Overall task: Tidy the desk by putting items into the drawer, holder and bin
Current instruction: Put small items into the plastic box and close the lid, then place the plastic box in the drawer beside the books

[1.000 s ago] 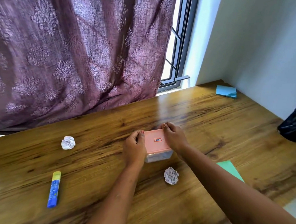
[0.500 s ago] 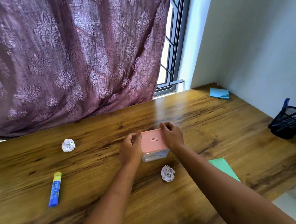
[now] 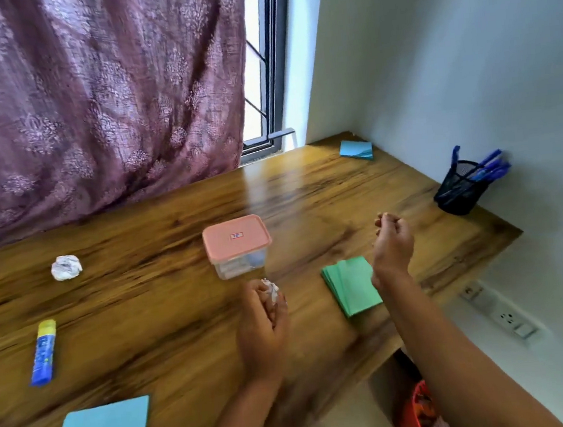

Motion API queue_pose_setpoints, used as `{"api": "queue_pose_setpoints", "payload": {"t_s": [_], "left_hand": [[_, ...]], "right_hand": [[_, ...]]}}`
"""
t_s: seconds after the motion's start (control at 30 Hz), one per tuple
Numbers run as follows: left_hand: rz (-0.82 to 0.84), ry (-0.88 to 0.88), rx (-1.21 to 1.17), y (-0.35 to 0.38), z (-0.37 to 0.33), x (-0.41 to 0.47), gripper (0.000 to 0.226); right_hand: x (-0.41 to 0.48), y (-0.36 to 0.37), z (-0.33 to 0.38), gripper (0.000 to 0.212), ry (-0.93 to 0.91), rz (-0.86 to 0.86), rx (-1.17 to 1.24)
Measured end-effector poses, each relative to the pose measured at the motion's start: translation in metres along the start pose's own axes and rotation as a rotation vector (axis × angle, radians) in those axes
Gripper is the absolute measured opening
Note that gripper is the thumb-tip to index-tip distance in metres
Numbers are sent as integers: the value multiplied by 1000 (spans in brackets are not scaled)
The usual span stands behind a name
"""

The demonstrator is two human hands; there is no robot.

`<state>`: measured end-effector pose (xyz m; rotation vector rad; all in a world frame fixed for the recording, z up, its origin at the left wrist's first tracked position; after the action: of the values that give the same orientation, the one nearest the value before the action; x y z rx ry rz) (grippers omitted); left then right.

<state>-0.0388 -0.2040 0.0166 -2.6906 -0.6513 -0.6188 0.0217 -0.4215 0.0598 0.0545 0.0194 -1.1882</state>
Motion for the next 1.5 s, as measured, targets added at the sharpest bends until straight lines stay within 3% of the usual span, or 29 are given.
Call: {"api": "queue_pose_setpoints", "payload": {"t_s": [0.17, 0.27, 0.37, 0.47, 0.53, 0.73, 0.97, 1.13, 1.5], "left_hand": [[348, 75, 199, 9, -9, -46, 29], [560, 174, 446, 14, -10, -68, 60], [681, 284, 643, 16, -17, -77, 87], [754, 348, 763, 19, -16, -79, 98], [741, 381, 794, 21, -16, -81, 94], [676, 439, 841, 23, -19, -85, 82], [659, 437, 833, 24, -16, -85, 81], [672, 429, 858, 25, -14, -84, 83], [671, 414, 828, 25, -11, -83, 85]], "right_hand": [[25, -53, -13, 15, -86, -145, 13], [33, -89, -32, 22, -76, -208, -42], [41, -129, -61, 25, 13, -213, -88], [40, -163, -96, 23, 227, -155, -163], [35, -180, -118, 18, 404, -73, -194], [11, -198, -162, 36, 799, 195, -181], [-12, -169, -192, 53, 976, 342, -92], [-28, -142, -203, 62, 1088, 331, 35], [-25, -144, -215, 77, 1153, 368, 106]]}}
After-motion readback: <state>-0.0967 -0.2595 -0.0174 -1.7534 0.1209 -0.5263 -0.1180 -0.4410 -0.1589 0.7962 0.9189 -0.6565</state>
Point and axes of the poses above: each hand's wrist, its own x-axis towards the middle knuckle, its own y-axis out of the palm, z = x × y, the point moved 2 cm from there along x, towards the middle knuckle, and after that the axes turned 11 degrees about -z, right-handed, at the moved point
